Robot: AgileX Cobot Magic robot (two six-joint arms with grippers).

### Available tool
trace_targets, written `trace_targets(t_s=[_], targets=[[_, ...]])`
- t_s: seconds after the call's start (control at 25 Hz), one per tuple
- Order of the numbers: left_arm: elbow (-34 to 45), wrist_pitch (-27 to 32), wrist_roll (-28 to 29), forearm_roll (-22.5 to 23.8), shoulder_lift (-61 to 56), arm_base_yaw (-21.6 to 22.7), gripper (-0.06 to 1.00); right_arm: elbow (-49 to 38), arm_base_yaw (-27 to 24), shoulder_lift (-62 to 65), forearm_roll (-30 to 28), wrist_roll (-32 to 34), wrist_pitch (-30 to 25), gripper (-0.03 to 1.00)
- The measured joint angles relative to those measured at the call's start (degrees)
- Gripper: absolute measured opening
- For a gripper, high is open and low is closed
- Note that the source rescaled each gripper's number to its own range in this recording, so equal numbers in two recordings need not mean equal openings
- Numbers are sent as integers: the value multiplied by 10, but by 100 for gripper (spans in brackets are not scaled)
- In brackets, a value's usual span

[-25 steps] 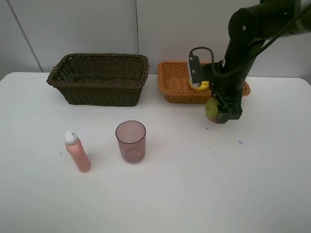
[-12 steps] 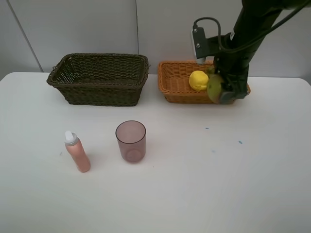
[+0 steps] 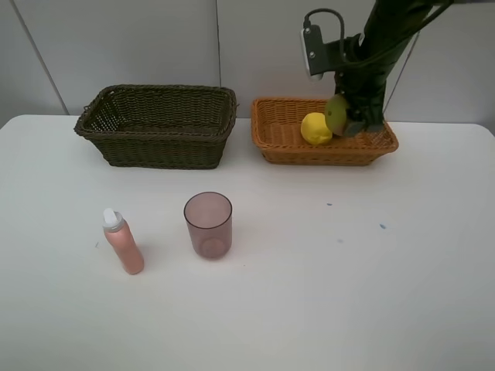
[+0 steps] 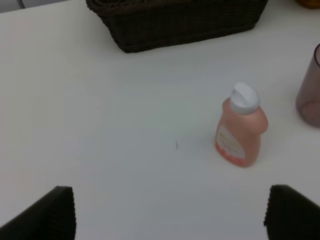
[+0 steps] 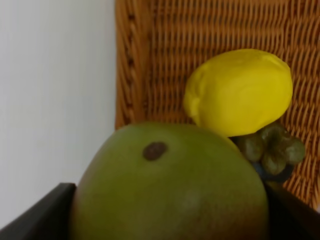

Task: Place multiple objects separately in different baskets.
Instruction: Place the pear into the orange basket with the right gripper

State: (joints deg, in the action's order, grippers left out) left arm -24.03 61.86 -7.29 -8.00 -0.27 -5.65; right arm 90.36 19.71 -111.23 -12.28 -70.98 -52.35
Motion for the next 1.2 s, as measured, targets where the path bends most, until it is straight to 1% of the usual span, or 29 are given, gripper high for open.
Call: trace_targets(t_s=[0.2,0.4,0.8,1.08,1.2], targets=[[0,0,0,0,0,0,100,47,-24,-55,-2,0,24,32],[0,0,0,0,0,0,100,78,-39,-98,-3,0,34,32],[0,0,0,0,0,0,100,84,-49,-125,2,0,72,32],[0,0,0,0,0,0,100,84,-50,-125,23,-1,83,32],[0,0,0,0,0,0,100,84,-50,-125,27,-1,79,32]])
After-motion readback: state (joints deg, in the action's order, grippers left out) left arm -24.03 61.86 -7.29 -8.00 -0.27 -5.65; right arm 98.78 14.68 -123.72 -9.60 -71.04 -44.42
